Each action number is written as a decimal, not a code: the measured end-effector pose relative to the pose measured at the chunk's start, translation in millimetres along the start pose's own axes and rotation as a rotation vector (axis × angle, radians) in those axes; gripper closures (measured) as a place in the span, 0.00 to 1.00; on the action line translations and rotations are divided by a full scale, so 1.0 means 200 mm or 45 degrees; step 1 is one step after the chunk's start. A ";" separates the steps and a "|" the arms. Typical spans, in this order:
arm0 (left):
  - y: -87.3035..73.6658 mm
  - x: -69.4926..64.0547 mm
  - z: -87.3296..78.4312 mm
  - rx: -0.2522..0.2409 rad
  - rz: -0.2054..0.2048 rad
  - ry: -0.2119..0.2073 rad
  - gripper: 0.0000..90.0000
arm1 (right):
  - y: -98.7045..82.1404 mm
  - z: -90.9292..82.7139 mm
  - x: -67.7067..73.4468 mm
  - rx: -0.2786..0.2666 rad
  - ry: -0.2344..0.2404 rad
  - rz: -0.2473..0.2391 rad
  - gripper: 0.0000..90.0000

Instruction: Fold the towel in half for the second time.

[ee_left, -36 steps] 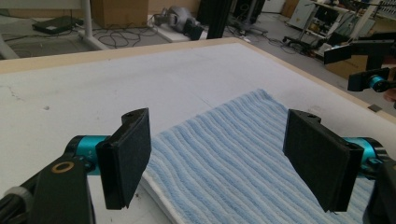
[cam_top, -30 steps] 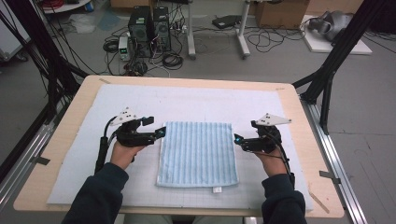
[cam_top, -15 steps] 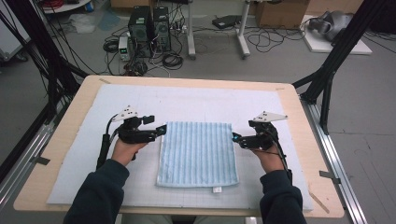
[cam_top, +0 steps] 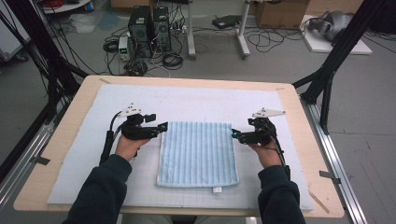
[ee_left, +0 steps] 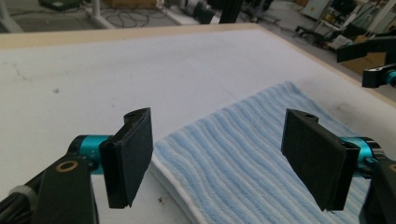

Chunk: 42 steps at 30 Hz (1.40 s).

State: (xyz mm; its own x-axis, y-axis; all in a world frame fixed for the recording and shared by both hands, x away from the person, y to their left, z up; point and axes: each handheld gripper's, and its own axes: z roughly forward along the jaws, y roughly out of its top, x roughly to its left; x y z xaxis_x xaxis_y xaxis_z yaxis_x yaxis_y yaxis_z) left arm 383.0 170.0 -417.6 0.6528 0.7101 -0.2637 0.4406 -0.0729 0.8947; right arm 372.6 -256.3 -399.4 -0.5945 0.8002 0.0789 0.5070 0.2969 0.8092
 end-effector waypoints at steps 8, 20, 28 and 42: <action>-0.05 0.07 0.11 0.117 -0.063 0.097 0.32 | 0.02 0.14 -0.01 0.097 -0.016 0.004 0.19; -0.07 0.10 0.24 0.240 -0.074 0.195 0.38 | 0.01 0.28 -0.04 0.165 -0.025 0.072 0.33; -0.06 0.08 0.26 0.265 -0.019 0.279 0.54 | 0.00 0.35 -0.07 0.213 -0.034 0.091 0.44; -0.07 0.03 0.28 0.294 0.149 0.302 0.92 | 0.02 0.37 -0.05 0.226 0.016 0.002 0.75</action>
State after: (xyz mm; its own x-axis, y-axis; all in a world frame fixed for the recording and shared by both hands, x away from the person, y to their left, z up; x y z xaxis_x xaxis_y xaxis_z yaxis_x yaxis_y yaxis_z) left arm 415.9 136.4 -451.5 0.5577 0.8286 -0.0483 0.5165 -0.3009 0.8017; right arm 427.0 -225.3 -440.6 -0.6008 0.7945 0.0885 0.6097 0.3839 0.6934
